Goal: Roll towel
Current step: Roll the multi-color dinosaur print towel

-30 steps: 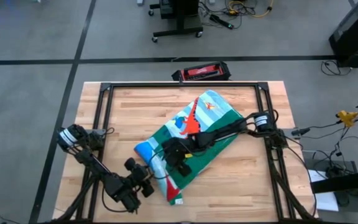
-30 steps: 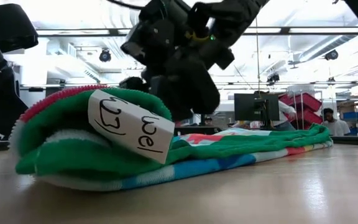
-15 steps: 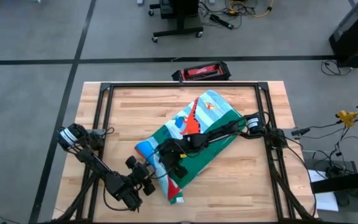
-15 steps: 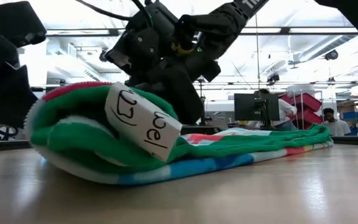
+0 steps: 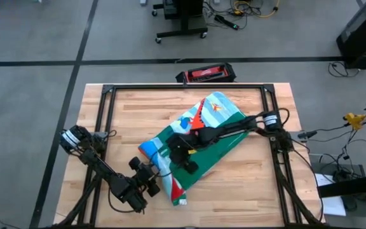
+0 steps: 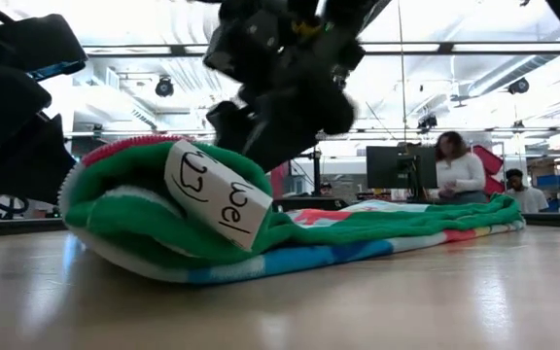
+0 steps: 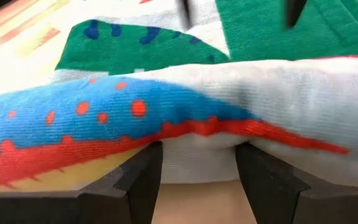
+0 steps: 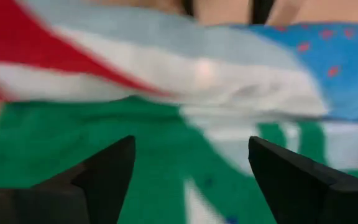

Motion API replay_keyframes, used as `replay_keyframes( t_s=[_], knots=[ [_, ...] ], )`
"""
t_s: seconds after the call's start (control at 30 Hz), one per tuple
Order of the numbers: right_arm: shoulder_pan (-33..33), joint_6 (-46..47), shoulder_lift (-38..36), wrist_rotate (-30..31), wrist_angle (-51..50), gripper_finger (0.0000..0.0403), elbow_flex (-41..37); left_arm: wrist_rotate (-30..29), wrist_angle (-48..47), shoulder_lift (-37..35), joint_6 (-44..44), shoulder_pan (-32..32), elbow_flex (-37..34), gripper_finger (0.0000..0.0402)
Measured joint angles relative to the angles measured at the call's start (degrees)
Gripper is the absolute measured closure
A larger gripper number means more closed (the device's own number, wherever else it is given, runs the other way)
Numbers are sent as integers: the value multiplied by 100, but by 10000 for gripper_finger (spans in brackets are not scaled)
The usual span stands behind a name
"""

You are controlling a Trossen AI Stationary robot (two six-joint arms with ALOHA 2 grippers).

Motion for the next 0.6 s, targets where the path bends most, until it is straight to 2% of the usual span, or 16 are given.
replay_keyframes(
  t_s=[0.23, 0.43, 0.6],
  knots=[
    [710, 761, -63, 28, -132, 142, -101, 4, -118, -53, 0, 3, -2, 212],
    [1233, 1182, -69, 938, -137, 183, -176, 13, -100, -58, 0, 3, -2, 212],
    [1375, 1321, -67, 1094, 295, 233, -372, 19, -91, -60, -2, 3, -2, 212]
  ],
)
